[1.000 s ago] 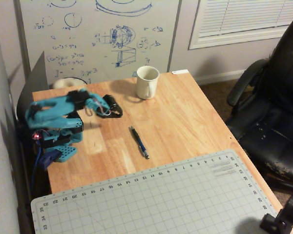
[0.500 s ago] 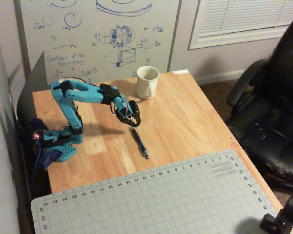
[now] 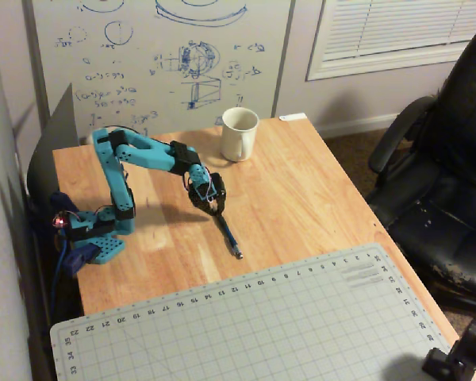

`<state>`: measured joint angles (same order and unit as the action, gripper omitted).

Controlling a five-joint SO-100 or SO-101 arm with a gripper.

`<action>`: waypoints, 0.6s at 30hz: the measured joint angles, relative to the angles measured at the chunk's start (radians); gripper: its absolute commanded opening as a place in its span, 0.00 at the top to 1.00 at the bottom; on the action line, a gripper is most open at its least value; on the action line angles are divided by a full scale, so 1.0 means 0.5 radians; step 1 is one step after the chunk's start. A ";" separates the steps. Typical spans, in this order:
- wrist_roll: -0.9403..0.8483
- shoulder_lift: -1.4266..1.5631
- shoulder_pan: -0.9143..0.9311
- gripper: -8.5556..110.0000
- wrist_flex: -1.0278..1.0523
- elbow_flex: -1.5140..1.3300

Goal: Touch the pen.

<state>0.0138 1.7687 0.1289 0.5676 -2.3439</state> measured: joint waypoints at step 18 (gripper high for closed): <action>0.000 -0.114 0.000 0.92 -0.018 0.147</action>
<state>0.0138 1.7119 0.1289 0.5584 -2.2703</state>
